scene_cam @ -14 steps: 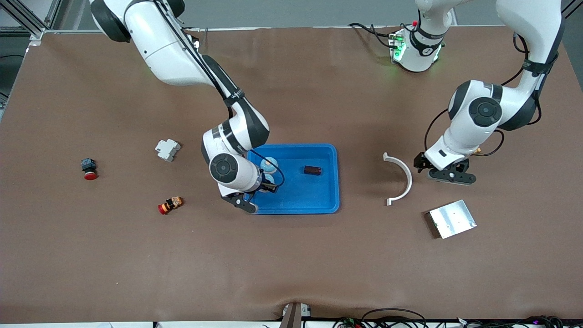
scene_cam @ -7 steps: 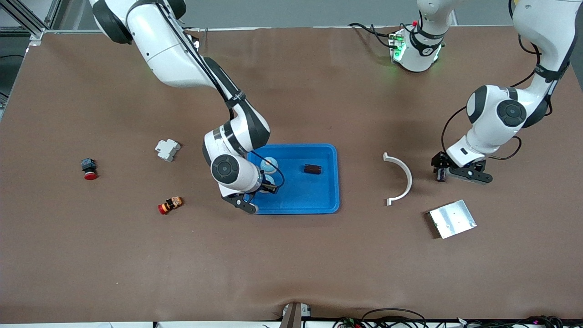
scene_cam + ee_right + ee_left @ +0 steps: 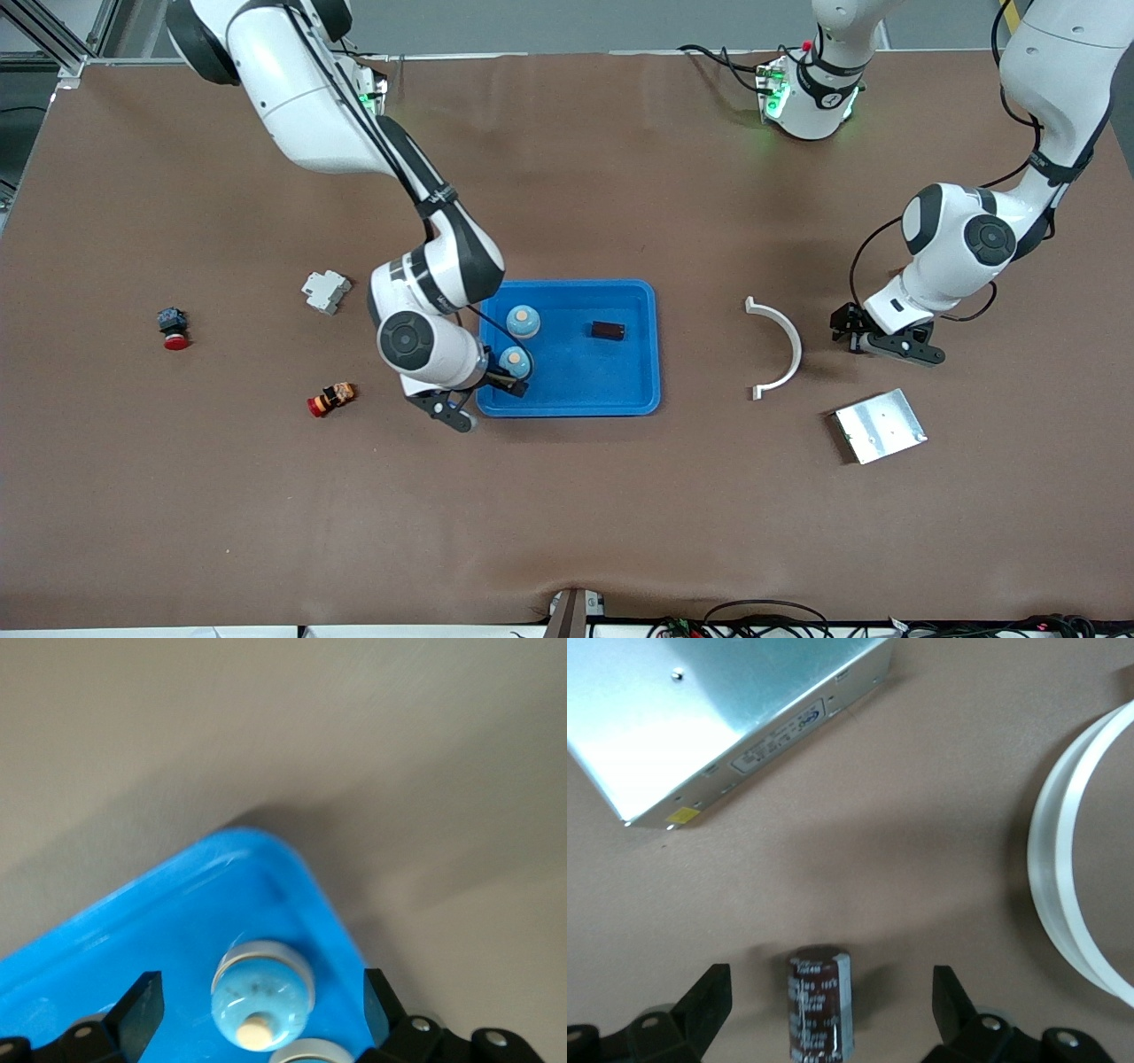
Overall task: Place electrolytic capacitor and blue bell in tray
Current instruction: 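Lift the capacitor with the left gripper while the right arm returns to rest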
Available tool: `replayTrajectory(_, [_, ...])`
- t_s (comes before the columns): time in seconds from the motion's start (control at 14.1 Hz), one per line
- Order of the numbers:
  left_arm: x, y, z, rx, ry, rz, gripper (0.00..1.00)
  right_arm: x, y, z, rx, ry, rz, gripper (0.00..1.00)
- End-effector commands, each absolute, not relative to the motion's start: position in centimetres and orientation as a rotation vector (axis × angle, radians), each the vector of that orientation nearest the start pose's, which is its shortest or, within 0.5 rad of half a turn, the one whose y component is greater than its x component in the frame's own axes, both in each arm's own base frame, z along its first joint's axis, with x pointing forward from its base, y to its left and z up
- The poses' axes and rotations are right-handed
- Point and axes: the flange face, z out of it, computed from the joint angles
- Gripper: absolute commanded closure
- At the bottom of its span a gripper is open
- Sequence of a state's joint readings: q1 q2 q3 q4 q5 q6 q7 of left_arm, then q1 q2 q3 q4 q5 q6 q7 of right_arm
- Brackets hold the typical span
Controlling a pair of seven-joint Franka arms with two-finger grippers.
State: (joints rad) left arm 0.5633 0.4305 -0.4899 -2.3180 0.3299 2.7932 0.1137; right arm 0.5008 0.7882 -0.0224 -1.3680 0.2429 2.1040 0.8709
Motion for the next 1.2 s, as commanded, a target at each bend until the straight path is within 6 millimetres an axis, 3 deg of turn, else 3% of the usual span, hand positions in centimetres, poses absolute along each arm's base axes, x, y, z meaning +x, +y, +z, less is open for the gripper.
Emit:
replayTrajectory(0.0, [53.9, 1.5, 18.4, -3.167, 0.474, -0.231, 0.0, 65.6, 28.6, 30.1, -2.976, 0.661, 0.292, 0.0])
replayTrajectory(0.28, [53.9, 1.5, 18.4, -3.17, 0.462, -0.229, 0.03, 66.8, 15.0, 37.6, -3.044, 0.428, 0.394, 0.0])
replayTrajectory(0.35, [53.9, 1.5, 18.3, -3.176, 0.438, -0.226, 0.19, 66.6, 12.0, 40.0, -3.043, 0.351, 0.404, 0.0])
replayTrajectory(0.43, [53.9, 1.4, 18.3, -3.183, 0.397, -0.224, 0.47, 66.3, 8.8, 41.7, -3.046, 0.322, 0.417, 0.0])
replayTrajectory(0.5, [53.8, 1.4, 18.3, -3.187, 0.371, -0.216, 0.94, 66.0, 5.0, 44.0, -3.033, 0.349, 0.393, 0.0])
replayTrajectory(0.57, [53.8, 1.4, 18.3, -3.187, 0.371, -0.213, 1.0, 65.4, 2.0, 46.1, -3.023, 0.346, 0.373, 0.0])
replayTrajectory(0.71, [53.8, 1.4, 18.2, -3.186, 0.376, -0.212, 1.0, 63.6, -3.5, 50.8, -3.012, 0.293, 0.311, 0.0])
replayTrajectory(0.92, [53.9, 1.4, 18.8, -3.178, 0.376, -0.223, 1.0, 60.3, -6.9, 56.8, -3.126, 0.217, 0.251, 0.0])
replayTrajectory(1.13, [54.0, 1.6, 19.7, -3.161, 0.373, -0.196, 1.0, 58.0, -10.8, 60.1, -3.133, 0.11, 0.19, 0.0])
